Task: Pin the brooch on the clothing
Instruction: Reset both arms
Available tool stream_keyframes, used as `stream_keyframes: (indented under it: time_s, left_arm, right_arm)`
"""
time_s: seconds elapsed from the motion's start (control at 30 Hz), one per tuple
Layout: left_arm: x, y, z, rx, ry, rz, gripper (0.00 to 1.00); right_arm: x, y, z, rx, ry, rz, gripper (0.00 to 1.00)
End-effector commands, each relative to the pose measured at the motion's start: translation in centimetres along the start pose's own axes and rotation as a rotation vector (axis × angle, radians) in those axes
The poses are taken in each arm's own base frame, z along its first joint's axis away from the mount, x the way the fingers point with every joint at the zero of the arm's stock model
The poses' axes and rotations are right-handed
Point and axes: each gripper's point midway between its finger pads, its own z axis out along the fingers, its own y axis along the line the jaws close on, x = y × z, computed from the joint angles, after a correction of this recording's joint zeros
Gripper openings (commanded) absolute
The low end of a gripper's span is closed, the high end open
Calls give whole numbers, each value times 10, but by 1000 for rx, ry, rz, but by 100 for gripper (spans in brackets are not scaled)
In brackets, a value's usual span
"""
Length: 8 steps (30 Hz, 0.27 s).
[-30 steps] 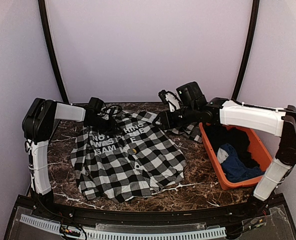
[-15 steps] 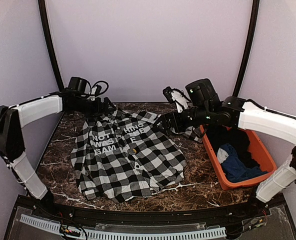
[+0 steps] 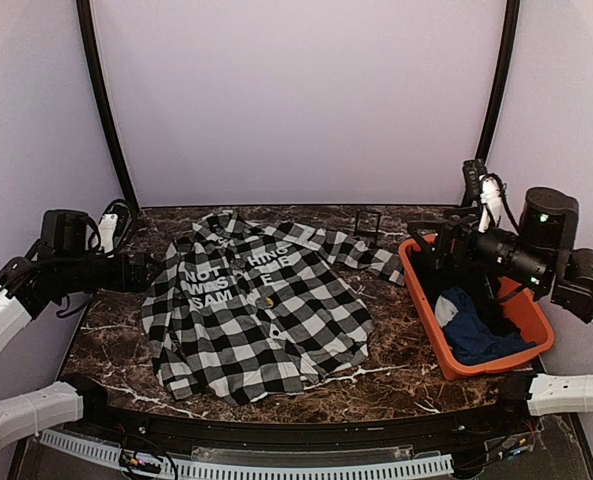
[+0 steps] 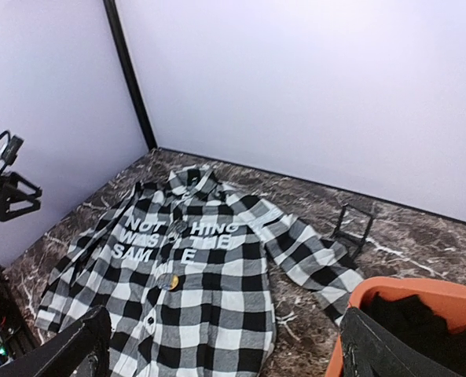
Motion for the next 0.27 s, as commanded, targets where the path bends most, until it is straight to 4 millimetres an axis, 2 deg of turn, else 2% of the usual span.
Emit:
stream_keyframes:
  time_s: [0.0,0.07,0.23]
  left_arm:
    - [6,9,-15,-41,-77,61,99]
    - [7,11,-15,-51,-85,63,99]
    - [7,9,-9,-39,-71,58,99]
  right_arm:
    - [-7,-32,-20,154,-96,-34,99]
    - [-11,-41,-28,201,-122,-10,99]
    - [-8,-46,-33,219,-136,-18,99]
